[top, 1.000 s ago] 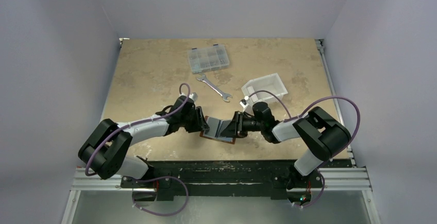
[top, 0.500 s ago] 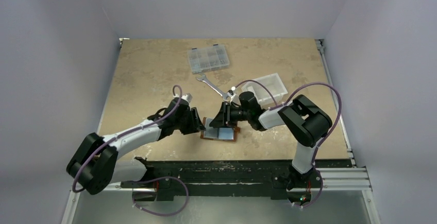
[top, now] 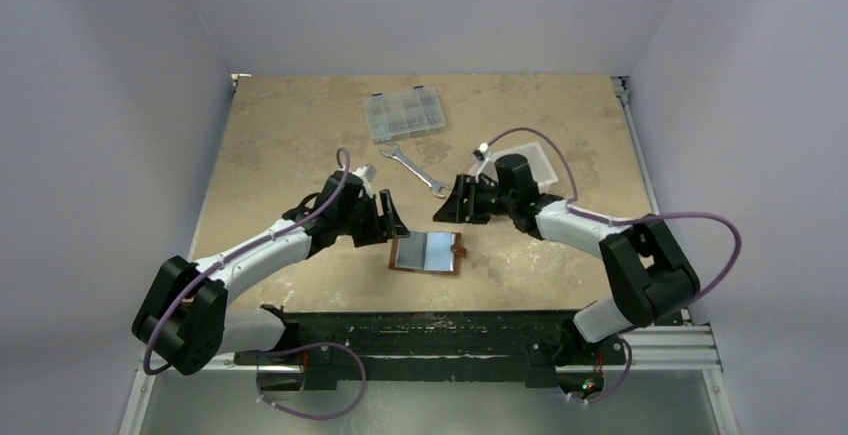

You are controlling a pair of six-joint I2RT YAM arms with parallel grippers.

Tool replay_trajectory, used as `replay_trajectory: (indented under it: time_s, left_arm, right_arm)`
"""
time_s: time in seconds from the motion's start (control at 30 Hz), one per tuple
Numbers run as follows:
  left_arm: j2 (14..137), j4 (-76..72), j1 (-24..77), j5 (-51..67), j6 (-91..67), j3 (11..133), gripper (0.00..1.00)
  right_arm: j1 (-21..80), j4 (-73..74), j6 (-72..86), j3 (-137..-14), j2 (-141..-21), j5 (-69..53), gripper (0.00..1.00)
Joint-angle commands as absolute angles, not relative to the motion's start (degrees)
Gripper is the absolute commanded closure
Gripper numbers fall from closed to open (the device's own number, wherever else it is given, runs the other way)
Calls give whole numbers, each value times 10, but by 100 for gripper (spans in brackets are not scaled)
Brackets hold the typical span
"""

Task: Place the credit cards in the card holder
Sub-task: Turn over the card slot in the card holder, then pick up the credit card from the storage box.

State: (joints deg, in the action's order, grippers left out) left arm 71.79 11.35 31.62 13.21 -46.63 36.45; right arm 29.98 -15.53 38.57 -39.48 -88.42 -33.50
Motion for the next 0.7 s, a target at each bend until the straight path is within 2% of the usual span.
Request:
replay_trajectory:
  time_s: [0.0,0.13,0.33,0.67]
  left_arm:
    - [727,103,315,197,-413,451,32]
    - [745,173,314,200,-350,548,29]
    - [770,262,315,181,-253,671,27]
    - [761,251,314,119,-187,633,27]
  right_arm:
    - [252,45,238,-488,-823,-215,29]
    - [196,134,176,-569,-821,-152,18]
    - [134,211,130,-667,-892,-162,15]
    - [123,276,90,-736,-990,-204,14]
